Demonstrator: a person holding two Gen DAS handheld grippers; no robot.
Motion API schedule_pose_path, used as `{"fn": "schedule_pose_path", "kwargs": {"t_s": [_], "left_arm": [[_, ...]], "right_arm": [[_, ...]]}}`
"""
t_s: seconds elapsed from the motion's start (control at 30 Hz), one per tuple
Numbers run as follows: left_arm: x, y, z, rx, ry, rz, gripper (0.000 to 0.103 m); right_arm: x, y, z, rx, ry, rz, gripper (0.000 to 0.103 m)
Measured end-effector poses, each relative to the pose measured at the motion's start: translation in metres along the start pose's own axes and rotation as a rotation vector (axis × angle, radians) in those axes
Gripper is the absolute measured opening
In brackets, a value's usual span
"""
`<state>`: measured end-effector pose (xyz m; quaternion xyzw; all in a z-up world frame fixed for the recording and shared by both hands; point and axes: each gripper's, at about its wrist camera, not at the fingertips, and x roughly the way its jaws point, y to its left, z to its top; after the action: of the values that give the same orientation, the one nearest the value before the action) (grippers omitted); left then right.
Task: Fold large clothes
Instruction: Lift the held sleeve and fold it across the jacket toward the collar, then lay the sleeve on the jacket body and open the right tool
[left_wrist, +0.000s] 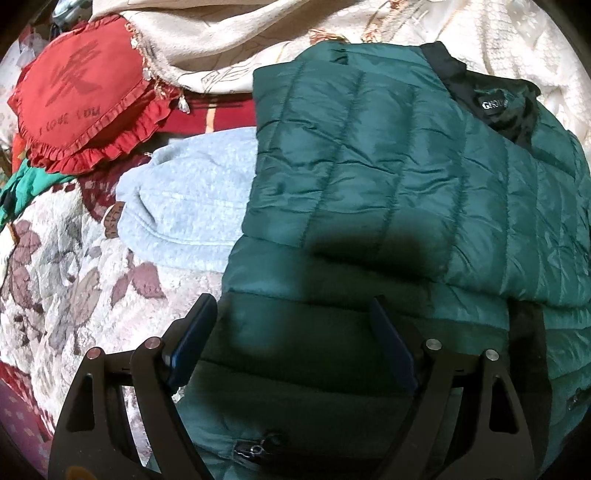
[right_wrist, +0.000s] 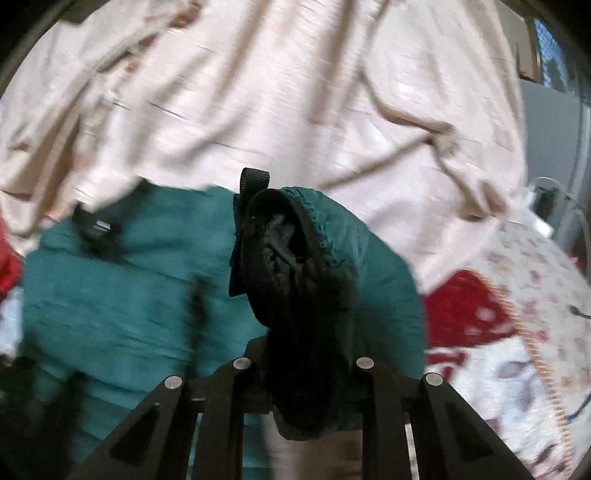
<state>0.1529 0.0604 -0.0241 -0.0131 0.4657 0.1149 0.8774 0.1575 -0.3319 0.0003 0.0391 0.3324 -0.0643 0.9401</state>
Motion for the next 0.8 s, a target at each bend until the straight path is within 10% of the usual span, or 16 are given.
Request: {"fn": "schedule_pose_path", "kwargs": {"t_s": [0.5,0.6,0.8], "left_arm": [[0.003,0.010,0.005,-0.048,0.017,-0.036,0.084],[0.004,0.008,0.006,-0.041,0.025,-0.046,0.084],[-0.002,0.005,0.007,-0.031,0.012,-0.059,0.084]], "right_arm": [[0.044,0.252,-0.019,-0.094,0.055,0.451,0.027],[0.046,0.251,-0.020,-0.069,0.058,0.510,0.057],[0.004,0.214,-0.018,-0.019,-0.014,0.526,0.066]]}}
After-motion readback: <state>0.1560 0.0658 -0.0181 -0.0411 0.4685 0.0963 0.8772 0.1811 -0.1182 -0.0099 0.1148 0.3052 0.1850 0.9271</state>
